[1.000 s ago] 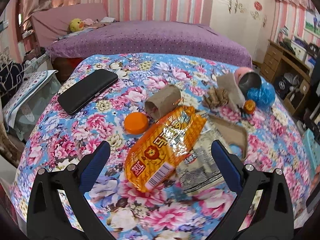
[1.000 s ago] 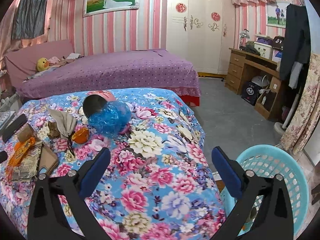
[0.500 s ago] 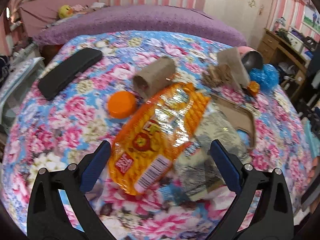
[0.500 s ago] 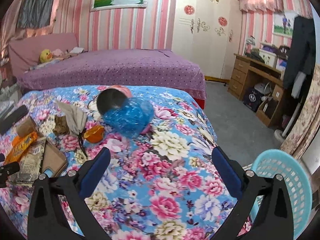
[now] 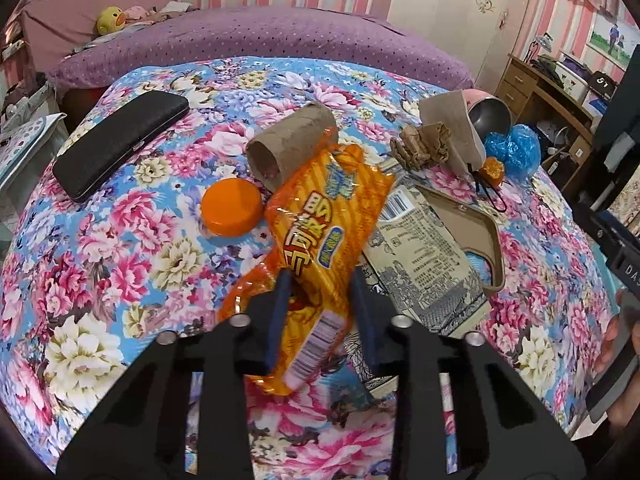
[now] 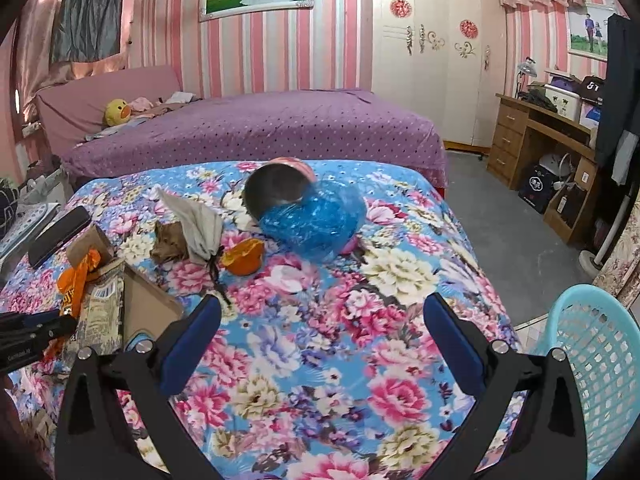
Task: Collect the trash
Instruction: 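Grasp the orange snack bag with the left tool while the right tool grasps the paper wrapper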
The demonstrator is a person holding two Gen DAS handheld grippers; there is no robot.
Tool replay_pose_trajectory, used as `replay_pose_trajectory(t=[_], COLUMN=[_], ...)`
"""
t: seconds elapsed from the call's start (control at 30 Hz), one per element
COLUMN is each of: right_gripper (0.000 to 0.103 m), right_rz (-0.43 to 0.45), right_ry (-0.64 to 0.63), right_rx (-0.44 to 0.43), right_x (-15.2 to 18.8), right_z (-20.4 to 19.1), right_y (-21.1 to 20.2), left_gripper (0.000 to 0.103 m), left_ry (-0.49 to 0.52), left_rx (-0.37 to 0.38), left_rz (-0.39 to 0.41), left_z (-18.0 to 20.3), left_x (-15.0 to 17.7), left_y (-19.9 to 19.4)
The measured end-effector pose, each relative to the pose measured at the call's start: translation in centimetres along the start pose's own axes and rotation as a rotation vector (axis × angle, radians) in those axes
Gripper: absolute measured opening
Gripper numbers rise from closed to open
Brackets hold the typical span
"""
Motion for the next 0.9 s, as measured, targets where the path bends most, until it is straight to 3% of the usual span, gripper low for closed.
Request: replay_pose_trajectory(t=[0.3,0.83,0.9], right_gripper=[0.099,0.097,0.087], right_rz=[-0.020,-0.036,-0.050], right_ry=[-0.053,-0.167,-0.183], right_rx=[-0.049,-0.189,-0.231], right_x=[0.3,0.6,0.6], right_z=[-2.2,-10.0,-11.6], right_y=[0.1,0.0,0.3], left_gripper=[0.016,0.007,0.005], left_ry=[-0.004,-0.049,-0.051], left_rx=[0.011,-0.067,-0.073], left_rz=[0.047,0.101,0.107], left_z=[-1.0,-7.0,-7.7], left_x=[-0.3,-0.1,0.1], left_y=[-2.3,-5.4,-5.7])
Point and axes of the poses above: each gripper's, at about its wrist camera, not at the fingertips, and y roughly the way its jaws point, z to its right, x to its underside, the point moved 2 cm from there along y, roughly the way its jaws point, and after that the axes turned 3 degrees about -y, right-handed, at the moved point
